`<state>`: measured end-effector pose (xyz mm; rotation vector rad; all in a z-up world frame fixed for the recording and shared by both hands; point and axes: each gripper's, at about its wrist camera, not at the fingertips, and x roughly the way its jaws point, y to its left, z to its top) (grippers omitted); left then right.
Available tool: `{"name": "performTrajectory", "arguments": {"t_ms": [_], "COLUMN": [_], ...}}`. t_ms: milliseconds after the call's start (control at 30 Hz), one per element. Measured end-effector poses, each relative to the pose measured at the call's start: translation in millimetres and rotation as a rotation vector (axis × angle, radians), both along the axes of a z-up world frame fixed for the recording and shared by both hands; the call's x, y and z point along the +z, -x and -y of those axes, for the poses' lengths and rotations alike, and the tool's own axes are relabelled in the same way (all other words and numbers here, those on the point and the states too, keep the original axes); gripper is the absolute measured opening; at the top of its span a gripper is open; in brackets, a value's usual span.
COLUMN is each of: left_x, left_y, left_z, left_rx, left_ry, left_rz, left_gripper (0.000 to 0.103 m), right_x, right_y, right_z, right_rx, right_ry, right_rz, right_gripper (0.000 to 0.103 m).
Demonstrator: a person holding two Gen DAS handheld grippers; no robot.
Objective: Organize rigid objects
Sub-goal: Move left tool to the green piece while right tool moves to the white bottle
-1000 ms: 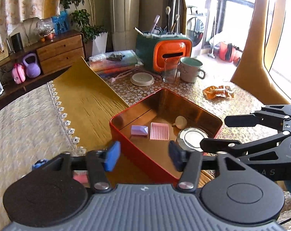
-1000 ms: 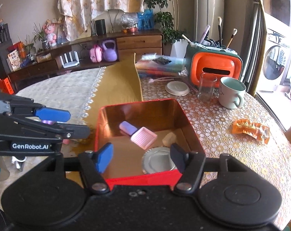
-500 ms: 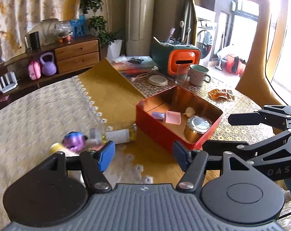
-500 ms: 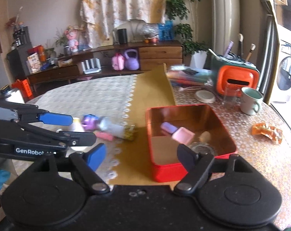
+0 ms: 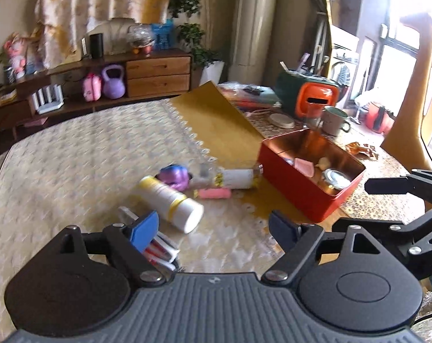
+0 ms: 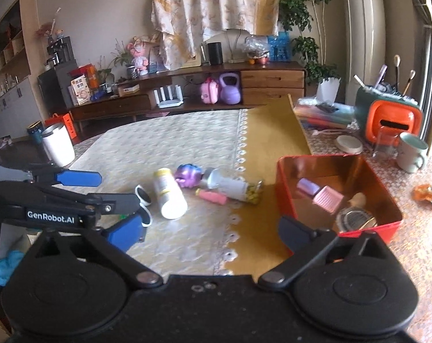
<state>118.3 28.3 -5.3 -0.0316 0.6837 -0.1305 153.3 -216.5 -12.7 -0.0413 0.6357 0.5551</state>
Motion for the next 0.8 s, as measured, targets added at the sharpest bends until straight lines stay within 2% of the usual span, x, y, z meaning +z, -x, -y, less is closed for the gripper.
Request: {"name": "performTrajectory", "arguments": {"t_ms": [300,667,800], "left_x": [-20.9,-58.1,-71.5], "left_y": [9.6,-3.7,-11.8], "left_z": [-30.3,-60.3,-74.7], "left_rx": [0.068,0.089,0.108], "left_ry": [-0.021,-0.069,-0.065], "left_rz": [-0.025,-0.069,-0.093], "left_gripper": [0.084,0.084,0.084], "right_x": [-16.1,-28.9,-34.9], "right_y": [-4.8,-28.6,-38.6], "right_z": [-23.9,-46.2,-51.4], "right_rx": [0.022,0.050,0.058], "right_ry": [0.024,0.048,0.040], "right_rz": [-0.045,-0.082,-0.111], "right_gripper": [0.103,0.103,0.103]}}
